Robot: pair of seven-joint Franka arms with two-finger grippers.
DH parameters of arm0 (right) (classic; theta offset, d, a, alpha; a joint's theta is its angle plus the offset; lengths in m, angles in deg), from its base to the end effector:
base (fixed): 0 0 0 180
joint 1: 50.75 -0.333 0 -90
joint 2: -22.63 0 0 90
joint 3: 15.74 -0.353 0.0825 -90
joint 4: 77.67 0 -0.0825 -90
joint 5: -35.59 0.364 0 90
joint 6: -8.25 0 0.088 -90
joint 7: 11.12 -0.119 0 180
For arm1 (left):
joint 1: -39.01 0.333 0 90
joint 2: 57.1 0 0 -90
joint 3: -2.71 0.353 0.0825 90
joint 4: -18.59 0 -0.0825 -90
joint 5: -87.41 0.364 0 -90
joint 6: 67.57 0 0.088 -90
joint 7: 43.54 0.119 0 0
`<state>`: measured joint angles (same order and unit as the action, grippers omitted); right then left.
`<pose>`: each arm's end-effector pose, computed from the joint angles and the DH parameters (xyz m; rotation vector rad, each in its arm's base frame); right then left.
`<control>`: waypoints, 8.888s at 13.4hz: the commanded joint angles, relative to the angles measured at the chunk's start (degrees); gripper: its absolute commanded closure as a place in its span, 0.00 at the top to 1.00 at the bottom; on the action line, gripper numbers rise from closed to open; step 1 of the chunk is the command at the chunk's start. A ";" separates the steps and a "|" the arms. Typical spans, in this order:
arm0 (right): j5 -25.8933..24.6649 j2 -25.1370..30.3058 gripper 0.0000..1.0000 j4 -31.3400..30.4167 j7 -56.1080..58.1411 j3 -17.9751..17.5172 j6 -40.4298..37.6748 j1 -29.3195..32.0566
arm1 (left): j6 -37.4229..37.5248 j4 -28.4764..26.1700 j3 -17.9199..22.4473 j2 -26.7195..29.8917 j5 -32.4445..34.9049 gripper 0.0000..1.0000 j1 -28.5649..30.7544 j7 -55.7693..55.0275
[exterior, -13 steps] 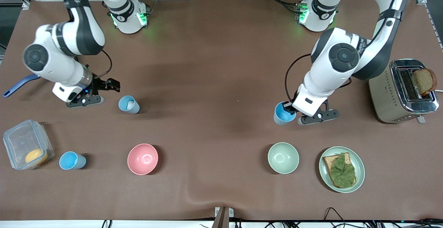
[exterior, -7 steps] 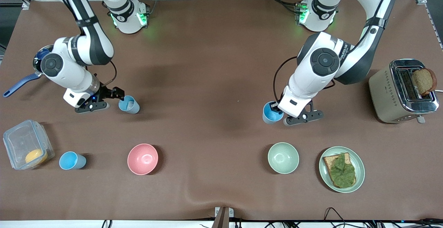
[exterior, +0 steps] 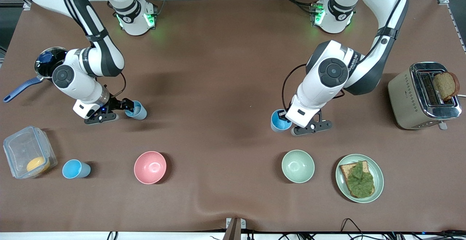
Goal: Stack blue cups with both arms
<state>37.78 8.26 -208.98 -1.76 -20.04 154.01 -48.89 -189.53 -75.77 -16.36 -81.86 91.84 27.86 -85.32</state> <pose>0.5286 0.0220 0.2819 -3.0902 -0.2664 -0.0066 0.5985 -0.3087 0.4124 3.0273 0.2987 0.0294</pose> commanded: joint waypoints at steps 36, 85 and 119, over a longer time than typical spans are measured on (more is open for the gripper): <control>2.38 -18.85 0.09 30.76 -62.71 -0.27 -7.78 -42.73 | 7.79 4.44 0.97 5.95 0.32 0.00 5.36 1.45; -0.78 12.17 1.00 33.13 -7.33 0.09 -50.67 -1.95 | -8.05 -2.76 -0.97 2.66 3.92 1.00 -11.98 -23.78; -2.89 12.26 1.00 41.57 3.21 0.18 -55.06 3.94 | 34.77 9.10 10.72 23.97 -2.40 1.00 13.27 38.45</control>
<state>35.54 20.72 -168.34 0.89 -19.09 99.74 -45.69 -155.25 -66.70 -6.08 -58.28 89.72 41.40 -48.11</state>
